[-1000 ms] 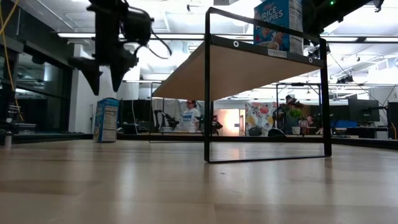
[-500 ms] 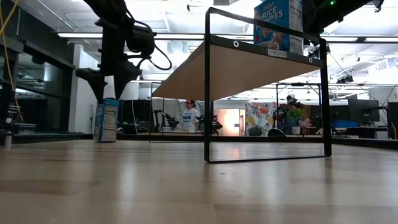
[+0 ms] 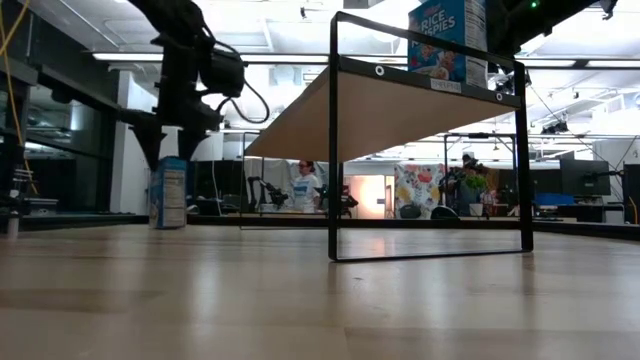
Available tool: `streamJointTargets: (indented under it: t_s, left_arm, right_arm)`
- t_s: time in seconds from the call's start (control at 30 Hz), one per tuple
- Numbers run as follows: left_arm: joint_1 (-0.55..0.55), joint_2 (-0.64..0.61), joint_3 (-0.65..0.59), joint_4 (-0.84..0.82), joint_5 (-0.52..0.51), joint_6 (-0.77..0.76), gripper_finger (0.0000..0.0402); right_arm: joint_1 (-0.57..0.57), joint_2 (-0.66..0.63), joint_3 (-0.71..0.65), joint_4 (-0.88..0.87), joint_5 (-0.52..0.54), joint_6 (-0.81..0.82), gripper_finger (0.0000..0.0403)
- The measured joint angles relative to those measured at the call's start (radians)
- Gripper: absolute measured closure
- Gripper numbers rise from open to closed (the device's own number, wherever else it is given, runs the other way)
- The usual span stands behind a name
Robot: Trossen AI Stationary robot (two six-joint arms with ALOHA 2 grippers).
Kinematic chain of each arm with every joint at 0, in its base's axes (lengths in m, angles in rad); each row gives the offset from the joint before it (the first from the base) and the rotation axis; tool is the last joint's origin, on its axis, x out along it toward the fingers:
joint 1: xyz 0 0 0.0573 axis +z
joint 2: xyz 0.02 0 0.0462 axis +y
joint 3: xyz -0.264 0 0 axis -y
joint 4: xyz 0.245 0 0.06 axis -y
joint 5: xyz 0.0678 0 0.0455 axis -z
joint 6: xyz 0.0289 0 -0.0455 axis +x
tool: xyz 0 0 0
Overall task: Stack cereal on shelf
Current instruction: Put the blue cereal box on the shelf aligned with the other blue cereal box
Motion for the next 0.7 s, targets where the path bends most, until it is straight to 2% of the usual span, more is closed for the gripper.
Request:
streamJointTargets:
  t_s: [0.5,0.7]
  left_arm:
    - [0.011,0.114,0.000,0.022,-0.019,-0.020,0.0120]
    - [0.011,0.119,0.000,0.028,-0.016,-0.027,0.0152]
  right_arm:
    - [0.000,0.000,0.000,0.000,0.000,0.008,0.0166]
    - [0.000,0.000,0.000,0.000,0.000,0.008,0.0166]
